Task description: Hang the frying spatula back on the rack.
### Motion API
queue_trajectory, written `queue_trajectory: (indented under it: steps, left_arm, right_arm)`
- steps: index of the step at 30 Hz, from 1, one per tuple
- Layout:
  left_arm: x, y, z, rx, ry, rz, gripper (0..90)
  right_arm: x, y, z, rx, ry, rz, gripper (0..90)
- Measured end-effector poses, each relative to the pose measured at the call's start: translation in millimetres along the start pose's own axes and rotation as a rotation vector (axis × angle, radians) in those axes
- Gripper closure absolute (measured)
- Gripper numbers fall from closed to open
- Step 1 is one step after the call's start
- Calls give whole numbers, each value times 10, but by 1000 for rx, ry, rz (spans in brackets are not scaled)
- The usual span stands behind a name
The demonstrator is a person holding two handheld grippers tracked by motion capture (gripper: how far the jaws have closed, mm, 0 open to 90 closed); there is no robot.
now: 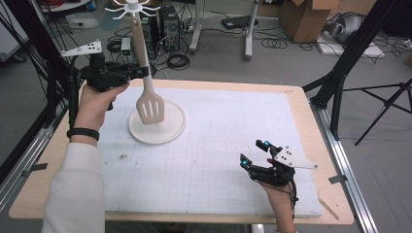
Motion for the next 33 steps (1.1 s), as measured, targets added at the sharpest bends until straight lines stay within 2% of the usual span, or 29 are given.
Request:
queue_trajectory:
  steps: [2,4,7,9,14,20,25,29,33]
  left_arm:
    - [27,12,24,1,1,-17,611]
    - [71,27,62,6,10,-35,530]
    - [163,3,94,16,-7,-65,413]
    - [250,-19,115,9,-13,-106,340]
    - [462,-195,234,-47,9,-143,224]
    - [609,-527,509,-125,25,-100,192]
    - [663,-767,769,-147,25,-61,183]
    - [726,-891,987,-156,22,-33,182]
    - [792,-910,1195,-154,34,-45,182]
  right_arm:
    - [2,3,4,-7,3,-2,227]
    - [3,-1,7,-4,2,-3,226]
    - [16,-6,18,-6,4,-2,226]
    - [30,-14,23,-6,4,2,224]
    - [75,-36,28,-16,1,9,221]
    - [80,-75,25,-27,1,7,207]
    - [35,-52,38,-26,19,-2,186]
    - [0,-19,58,-27,39,-6,171]
    - [-20,4,74,-16,54,-7,159]
Point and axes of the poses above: each handheld gripper's, and its own axes: x roughly backward along the jaws, z roughly out of its underside, y roughly to its left, the point moved 7 cm from there along -x, roughly forward along the jaws, and after that the axes turned 2 degrees about y, right-handed, at the moved point
